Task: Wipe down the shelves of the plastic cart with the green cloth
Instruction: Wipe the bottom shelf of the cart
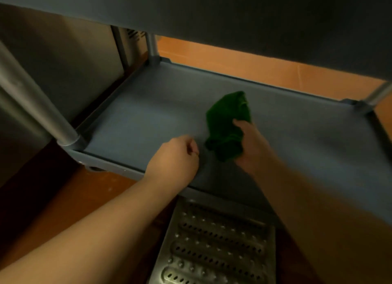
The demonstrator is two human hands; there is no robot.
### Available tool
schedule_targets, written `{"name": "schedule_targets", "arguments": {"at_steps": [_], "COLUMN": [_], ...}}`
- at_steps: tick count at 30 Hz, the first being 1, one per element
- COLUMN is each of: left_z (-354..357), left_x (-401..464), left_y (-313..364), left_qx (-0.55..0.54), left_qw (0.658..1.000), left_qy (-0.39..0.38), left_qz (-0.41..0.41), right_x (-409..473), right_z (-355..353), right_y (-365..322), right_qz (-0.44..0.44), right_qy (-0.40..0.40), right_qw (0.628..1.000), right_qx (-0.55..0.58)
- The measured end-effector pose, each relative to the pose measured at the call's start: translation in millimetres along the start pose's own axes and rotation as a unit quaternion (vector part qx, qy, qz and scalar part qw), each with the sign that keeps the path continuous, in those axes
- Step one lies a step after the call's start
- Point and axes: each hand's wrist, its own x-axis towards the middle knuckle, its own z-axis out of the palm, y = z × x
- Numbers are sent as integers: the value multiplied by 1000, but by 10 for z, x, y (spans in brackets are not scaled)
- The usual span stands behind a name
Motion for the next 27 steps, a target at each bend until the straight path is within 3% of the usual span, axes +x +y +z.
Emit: {"name": "schedule_targets", "arguments": {"at_steps": [6,9,13,17,20,27], "left_z": [342,477,560,445,275,38], "left_x": [92,140,166,216,240,156], "left_y": [371,457,462,311,162,-177], "left_qx": [39,39,38,57,59,64], "left_qw": [996,994,993,993,995,993], "left_qy": [-78,-95,-101,-99,-83,-93], "left_qz": [24,47,57,25,0,-18], "right_x": [-409,-598,-837,-898,-872,-867], "right_z": [-1455,-1978,-2325,-2268,-1980,-801], "right_y": [-828,-1016,-1072,-1021,-822,-80], "right_qz": [-123,-174,-164,-142,-126,-140], "right_qy": [210,327,426,422,363,218], "right_qw": [966,907,820,803,803,839], "right_qx": [-88,-198,-344,-397,-457,-479]}}
